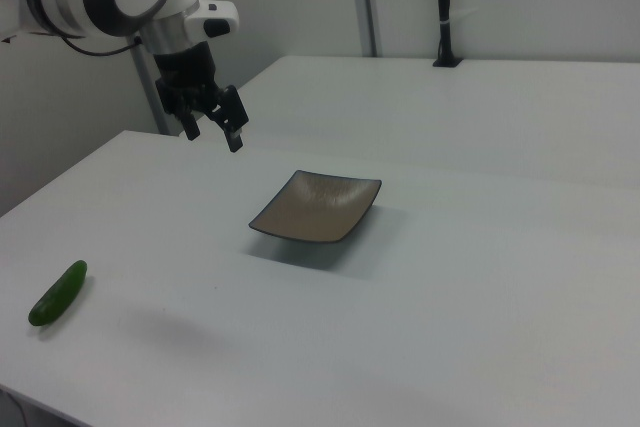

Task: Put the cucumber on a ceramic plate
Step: 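Move the open gripper over toward the green cucumber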

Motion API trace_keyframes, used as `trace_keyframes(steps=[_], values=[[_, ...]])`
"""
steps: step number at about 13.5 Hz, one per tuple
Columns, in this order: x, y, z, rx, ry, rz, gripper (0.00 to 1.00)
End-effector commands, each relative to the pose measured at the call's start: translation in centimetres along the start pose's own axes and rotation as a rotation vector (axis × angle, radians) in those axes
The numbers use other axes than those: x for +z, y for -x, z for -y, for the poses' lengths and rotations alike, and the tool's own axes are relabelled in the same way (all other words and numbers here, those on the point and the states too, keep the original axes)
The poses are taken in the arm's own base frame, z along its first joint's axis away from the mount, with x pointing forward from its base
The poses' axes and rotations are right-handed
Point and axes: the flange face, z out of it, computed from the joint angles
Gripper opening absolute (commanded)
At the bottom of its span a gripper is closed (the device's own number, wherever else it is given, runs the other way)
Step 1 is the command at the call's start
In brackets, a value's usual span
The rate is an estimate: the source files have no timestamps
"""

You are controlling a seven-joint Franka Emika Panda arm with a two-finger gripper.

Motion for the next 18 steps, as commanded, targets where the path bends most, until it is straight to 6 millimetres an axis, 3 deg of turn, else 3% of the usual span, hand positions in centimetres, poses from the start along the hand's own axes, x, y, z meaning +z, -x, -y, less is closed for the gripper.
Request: trace_keyframes(steps=[1,6,11,14,18], values=[[0.2,0.8,0.9,-0.036,-0.022,0.018,1.00],[0.0,0.8,-0.5,-0.007,-0.022,0.018,1.00],[-0.5,0.8,-0.3,-0.006,-0.025,0.003,1.00],[0.3,1.3,3.1,-0.077,-0.028,0.026,1.00],[2.0,3.8,8.9,-0.189,-0.022,0.118,1.00]])
